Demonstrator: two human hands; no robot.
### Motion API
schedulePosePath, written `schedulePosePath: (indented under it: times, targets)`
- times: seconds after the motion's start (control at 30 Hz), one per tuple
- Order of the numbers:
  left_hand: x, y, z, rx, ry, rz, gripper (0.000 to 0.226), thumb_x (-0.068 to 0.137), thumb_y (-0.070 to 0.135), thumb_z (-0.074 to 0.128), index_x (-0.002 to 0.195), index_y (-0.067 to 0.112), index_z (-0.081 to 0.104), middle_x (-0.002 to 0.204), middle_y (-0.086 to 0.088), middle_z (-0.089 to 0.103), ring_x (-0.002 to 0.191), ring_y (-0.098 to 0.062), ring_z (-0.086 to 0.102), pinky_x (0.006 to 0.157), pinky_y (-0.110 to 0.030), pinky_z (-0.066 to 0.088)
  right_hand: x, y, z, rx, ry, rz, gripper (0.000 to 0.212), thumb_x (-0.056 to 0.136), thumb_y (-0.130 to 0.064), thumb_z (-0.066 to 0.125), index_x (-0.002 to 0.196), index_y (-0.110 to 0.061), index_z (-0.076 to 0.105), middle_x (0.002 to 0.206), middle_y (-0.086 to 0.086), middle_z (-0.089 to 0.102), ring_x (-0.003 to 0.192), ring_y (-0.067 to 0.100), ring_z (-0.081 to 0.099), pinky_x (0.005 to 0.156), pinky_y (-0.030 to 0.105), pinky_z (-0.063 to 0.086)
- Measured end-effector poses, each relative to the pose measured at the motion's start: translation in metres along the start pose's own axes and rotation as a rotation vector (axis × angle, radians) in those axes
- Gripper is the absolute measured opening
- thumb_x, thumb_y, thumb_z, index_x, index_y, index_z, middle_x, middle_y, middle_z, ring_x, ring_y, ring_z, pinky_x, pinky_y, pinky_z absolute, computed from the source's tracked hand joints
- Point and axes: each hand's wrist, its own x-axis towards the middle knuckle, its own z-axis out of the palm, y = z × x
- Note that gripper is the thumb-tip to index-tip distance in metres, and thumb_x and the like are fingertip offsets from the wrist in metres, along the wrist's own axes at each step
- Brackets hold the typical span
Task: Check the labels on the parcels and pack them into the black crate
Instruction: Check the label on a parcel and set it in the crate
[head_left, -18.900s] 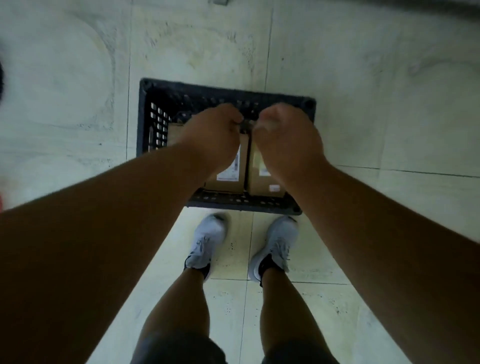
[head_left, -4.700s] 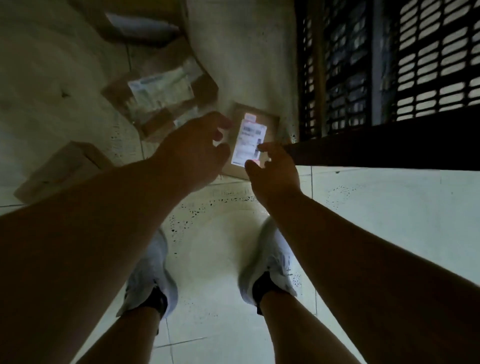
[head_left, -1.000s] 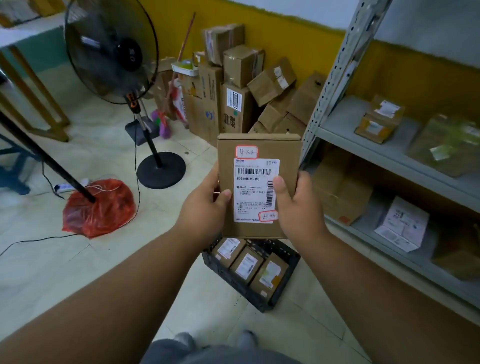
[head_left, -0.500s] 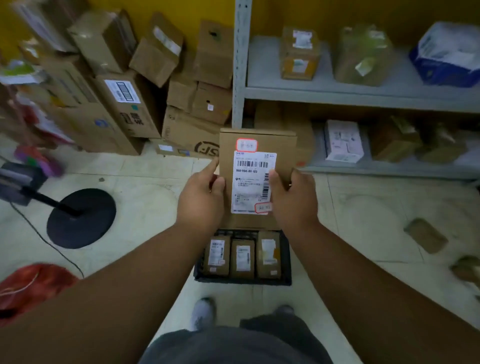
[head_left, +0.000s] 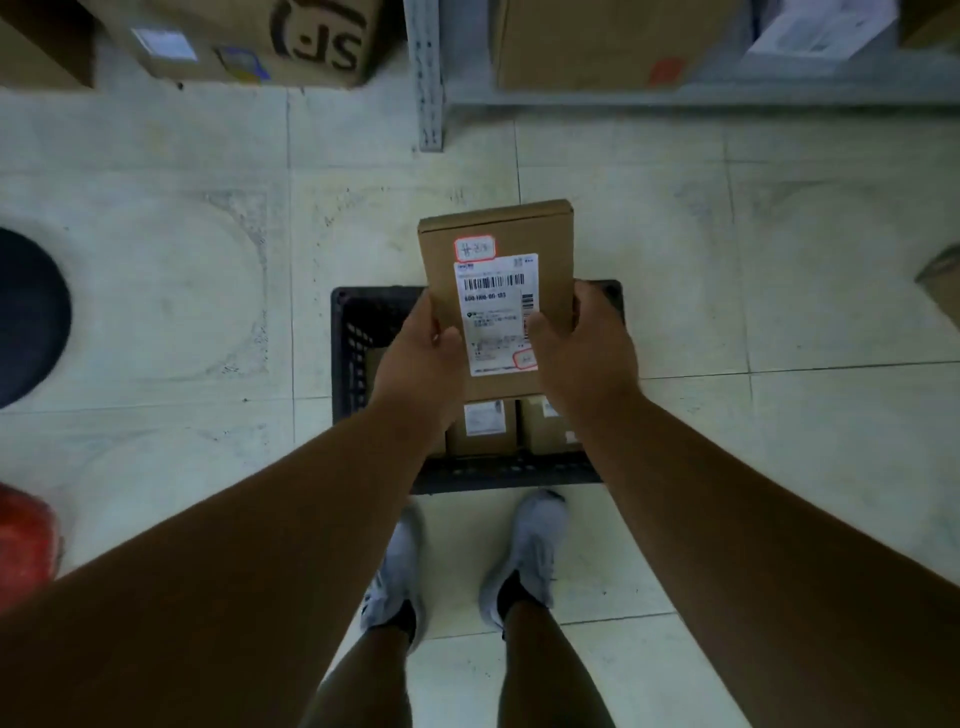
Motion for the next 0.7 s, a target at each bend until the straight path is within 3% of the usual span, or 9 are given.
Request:
schedulePosePath:
  times: [0.1, 0.17, 0.3, 0.4, 0.47, 0.53, 0.63, 0.7]
  targets:
    - [0.053, -0.069, 0.036, 0.017, -0.054, -0.059, 0.029, 0.103, 0.015, 0.041, 0.12, 0.037, 0.045, 0.098, 0.02, 0.06, 0.086, -0.002, 0.061, 0.052, -0.008, 0.046, 0.031, 0.071, 0.064, 0.053, -0.086, 0.073, 0.063, 0.08, -0.059, 0.056, 0.135, -0.032, 0.044, 0.127, -0.008, 0.063, 0.11, 0.016, 0.066, 0.08, 0.035, 0.061]
    - [0.083, -0.112, 0.055, 0.057, -0.077, -0.097, 0.024, 0.102, 0.018, 0.046, 0.12, 0.034, 0.045, 0.11, 0.011, 0.063, 0.088, -0.01, 0.063, 0.056, -0.015, 0.047, 0.045, 0.114, 0.099, 0.069, -0.114, 0.116, 0.072, 0.077, -0.064, 0.058, 0.138, -0.03, 0.043, 0.13, -0.005, 0.061, 0.113, 0.02, 0.065, 0.084, 0.041, 0.06]
    - [0.122, -0.166, 0.083, 0.192, -0.189, -0.149, 0.033, 0.099, 0.027, 0.055, 0.132, 0.027, 0.053, 0.119, 0.009, 0.065, 0.083, -0.004, 0.061, 0.044, -0.006, 0.041, 0.06, 0.168, 0.145, 0.012, -0.142, 0.143, 0.055, 0.09, -0.043, 0.063, 0.136, -0.022, 0.042, 0.126, 0.001, 0.062, 0.104, 0.017, 0.068, 0.075, 0.03, 0.062]
    - [0.138, -0.189, 0.095, 0.257, -0.173, -0.16, 0.039, 0.098, 0.027, 0.056, 0.137, 0.026, 0.052, 0.123, 0.004, 0.066, 0.094, -0.014, 0.061, 0.055, -0.014, 0.039, 0.061, 0.184, 0.167, -0.113, -0.164, 0.099, 0.052, 0.087, -0.043, 0.066, 0.128, -0.018, 0.045, 0.123, 0.006, 0.056, 0.108, 0.023, 0.062, 0.087, 0.038, 0.057]
    - [0.147, -0.199, 0.097, 0.354, -0.125, -0.205, 0.041, 0.097, 0.028, 0.054, 0.138, 0.025, 0.05, 0.12, -0.002, 0.065, 0.093, -0.021, 0.063, 0.059, -0.023, 0.047, 0.061, 0.189, 0.177, -0.189, -0.196, 0.058, 0.054, 0.085, -0.043, 0.068, 0.126, -0.015, 0.047, 0.121, 0.009, 0.053, 0.11, 0.026, 0.057, 0.093, 0.042, 0.053]
    - [0.155, -0.205, 0.097, 0.454, -0.125, -0.255, 0.035, 0.095, 0.03, 0.052, 0.129, 0.023, 0.056, 0.11, -0.006, 0.066, 0.086, -0.025, 0.065, 0.058, -0.029, 0.049, 0.063, 0.193, 0.187, -0.22, -0.24, 0.034, 0.054, 0.084, -0.044, 0.068, 0.125, -0.013, 0.049, 0.12, 0.009, 0.051, 0.11, 0.025, 0.054, 0.095, 0.043, 0.05]
    - [0.161, -0.205, 0.099, 0.599, -0.226, -0.291, 0.017, 0.098, 0.029, 0.048, 0.1, 0.015, 0.057, 0.087, -0.003, 0.059, 0.068, -0.014, 0.053, 0.051, -0.024, 0.037, 0.07, 0.199, 0.198, -0.222, -0.282, 0.064, 0.052, 0.084, -0.049, 0.064, 0.123, -0.017, 0.054, 0.119, 0.007, 0.051, 0.11, 0.023, 0.054, 0.094, 0.043, 0.051]
    - [0.163, -0.205, 0.104, 0.657, -0.281, -0.281, 0.017, 0.1, 0.027, 0.047, 0.098, 0.012, 0.055, 0.092, -0.005, 0.06, 0.07, -0.013, 0.05, 0.054, -0.023, 0.036, 0.075, 0.202, 0.2, -0.235, -0.342, 0.086, 0.05, 0.086, -0.051, 0.062, 0.125, -0.02, 0.056, 0.122, 0.006, 0.053, 0.111, 0.022, 0.056, 0.093, 0.039, 0.051]
